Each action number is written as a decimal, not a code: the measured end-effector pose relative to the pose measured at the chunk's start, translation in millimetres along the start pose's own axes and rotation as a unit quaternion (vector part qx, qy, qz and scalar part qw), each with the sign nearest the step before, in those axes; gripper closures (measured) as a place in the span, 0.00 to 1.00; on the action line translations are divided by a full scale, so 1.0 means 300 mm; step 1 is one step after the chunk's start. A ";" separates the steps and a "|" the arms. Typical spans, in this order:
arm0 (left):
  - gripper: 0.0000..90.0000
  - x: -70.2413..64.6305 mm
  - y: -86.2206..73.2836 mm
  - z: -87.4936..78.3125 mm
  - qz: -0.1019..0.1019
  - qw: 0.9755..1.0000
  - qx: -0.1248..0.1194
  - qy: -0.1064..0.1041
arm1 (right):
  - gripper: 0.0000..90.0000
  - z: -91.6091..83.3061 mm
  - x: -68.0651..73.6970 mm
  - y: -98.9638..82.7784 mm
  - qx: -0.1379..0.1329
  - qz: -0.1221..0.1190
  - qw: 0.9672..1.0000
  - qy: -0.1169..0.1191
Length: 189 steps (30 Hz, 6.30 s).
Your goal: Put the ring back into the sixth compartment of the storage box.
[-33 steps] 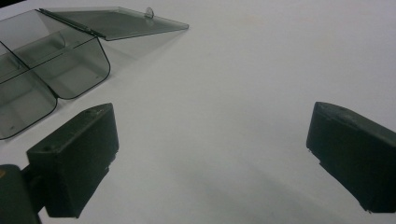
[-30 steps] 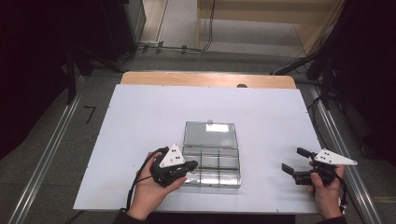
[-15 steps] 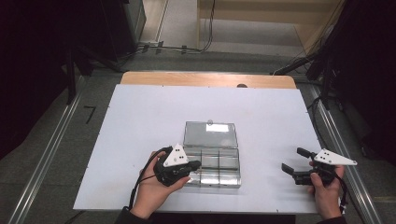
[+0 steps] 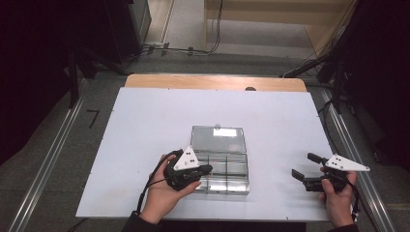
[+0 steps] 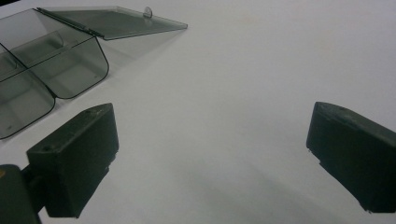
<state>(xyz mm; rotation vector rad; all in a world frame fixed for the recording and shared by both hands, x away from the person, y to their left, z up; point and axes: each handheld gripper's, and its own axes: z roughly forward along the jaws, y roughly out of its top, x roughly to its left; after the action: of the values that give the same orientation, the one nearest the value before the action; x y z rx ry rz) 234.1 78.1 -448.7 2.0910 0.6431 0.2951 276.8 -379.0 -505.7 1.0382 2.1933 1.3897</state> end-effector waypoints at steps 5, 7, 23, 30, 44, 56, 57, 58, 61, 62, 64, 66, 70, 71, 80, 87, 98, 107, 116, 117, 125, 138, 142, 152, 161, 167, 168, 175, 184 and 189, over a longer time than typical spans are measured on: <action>0.99 -0.001 0.006 0.009 0.003 1.000 0.002 -0.002 | 0.01 0.001 0.000 0.000 0.000 -0.001 1.000 0.000; 0.99 -0.002 0.008 0.012 0.002 1.000 0.001 -0.003 | 0.01 0.001 0.000 0.000 0.000 -0.002 1.000 0.000; 0.99 -0.010 0.040 0.039 0.008 1.000 -0.006 -0.013 | 0.01 0.000 0.000 0.000 -0.001 -0.002 1.000 0.000; 0.99 -0.016 0.047 0.055 0.008 1.000 -0.005 -0.017 | 0.01 0.000 0.000 0.000 0.000 -0.002 1.000 0.000; 0.99 -0.023 0.056 0.080 0.011 1.000 -0.005 -0.019 | 0.01 0.001 0.000 0.000 -0.001 -0.003 1.000 0.000; 0.99 -0.033 0.060 0.101 0.014 1.000 -0.003 -0.021 | 0.01 0.001 0.000 0.000 -0.001 -0.003 1.000 0.000; 0.99 -0.034 0.060 0.103 0.013 1.000 -0.003 -0.021 | 0.01 0.001 0.000 0.000 -0.001 -0.003 1.000 0.000; 0.99 -0.034 0.061 0.104 0.014 1.000 -0.003 -0.023 | 0.01 0.001 0.000 0.000 -0.001 -0.003 1.000 0.000; 0.99 -0.037 0.061 0.110 0.012 1.000 -0.004 -0.024 | 0.01 0.001 0.000 0.000 -0.001 -0.003 1.000 0.000; 0.99 -0.037 0.061 0.111 0.013 1.000 -0.004 -0.025 | 0.01 0.001 0.000 0.000 -0.001 -0.003 1.000 0.000; 0.99 -0.039 0.062 0.114 0.013 1.000 -0.003 -0.025 | 0.01 0.000 0.000 0.000 -0.001 -0.003 1.000 0.000; 0.99 -0.040 0.063 0.117 0.013 1.000 -0.003 -0.027 | 0.01 0.001 0.000 0.000 -0.001 -0.003 1.000 0.000; 0.99 -0.042 0.066 0.123 0.011 0.999 -0.004 -0.031 | 0.01 0.001 0.000 0.000 -0.001 -0.003 1.000 0.000; 0.99 -0.044 0.067 0.125 0.010 0.999 -0.005 -0.031 | 0.01 0.001 0.000 0.000 -0.001 -0.003 1.000 0.000; 0.99 -0.049 0.070 0.141 0.011 0.999 -0.004 -0.037 | 0.01 0.001 0.000 -0.001 -0.001 -0.003 1.000 0.000; 0.99 -0.059 0.076 0.156 0.016 0.999 -0.003 -0.038 | 0.01 0.000 0.000 -0.001 -0.001 -0.003 1.000 0.000; 0.99 -0.074 0.081 0.183 0.018 0.999 0.002 -0.047 | 0.01 0.001 0.000 -0.001 -0.002 -0.003 1.000 0.000; 0.99 -0.091 0.080 0.215 0.015 0.998 0.012 -0.059 | 0.01 0.001 0.000 -0.001 -0.001 -0.003 1.000 0.000; 0.99 -0.097 0.075 0.235 0.012 0.997 0.019 -0.075 | 0.01 0.001 0.000 0.000 -0.001 -0.004 1.000 0.001; 0.99 -0.096 0.075 0.236 0.013 0.997 0.022 -0.077 | 0.01 0.001 0.000 0.000 -0.001 -0.004 1.000 0.001; 0.97 -0.093 0.073 0.240 0.012 0.996 0.027 -0.090 | 0.01 0.001 0.001 0.000 0.000 -0.004 1.000 0.000; 0.61 -0.069 0.075 0.225 -0.016 0.995 0.010 -0.102 | 0.01 0.002 0.002 0.000 0.000 -0.005 1.000 -0.001; 0.44 -0.045 0.073 0.211 -0.035 0.994 -0.005 -0.106 | 0.01 0.002 0.002 0.000 0.000 -0.006 1.000 -0.001; 0.00 -0.005 0.063 0.160 -0.056 0.992 -0.033 -0.111 | 0.01 0.003 0.005 0.000 0.003 -0.006 1.000 -0.005; 0.00 0.038 0.069 0.126 -0.066 0.992 -0.050 -0.098 | 0.01 0.001 0.007 -0.002 0.000 -0.008 1.000 -0.007; 0.00 0.065 0.068 0.112 -0.072 0.992 -0.054 -0.087 | 0.01 0.002 0.008 -0.001 0.002 -0.008 1.000 -0.011; 0.00 0.069 0.068 0.110 -0.074 0.992 -0.057 -0.086 | 0.01 0.003 0.008 -0.001 0.002 -0.007 1.000 -0.011; 0.00 0.097 0.067 0.095 -0.077 0.992 -0.060 -0.077 | 0.01 0.008 0.007 0.001 0.006 -0.009 1.000 -0.008; 0.00 0.145 0.058 0.074 -0.088 0.992 -0.068 -0.056 | 0.01 0.008 0.007 0.001 0.006 -0.007 1.000 -0.010; 0.00 0.170 0.046 0.062 -0.096 0.992 -0.071 -0.049 | 0.01 0.008 0.007 0.002 0.006 -0.008 1.000 -0.009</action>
<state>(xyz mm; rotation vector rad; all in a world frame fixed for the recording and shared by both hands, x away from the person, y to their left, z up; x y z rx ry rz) 289.6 86.7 -449.4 1.8801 0.7368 0.1247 277.2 -375.8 -506.2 1.0309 2.1957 1.3565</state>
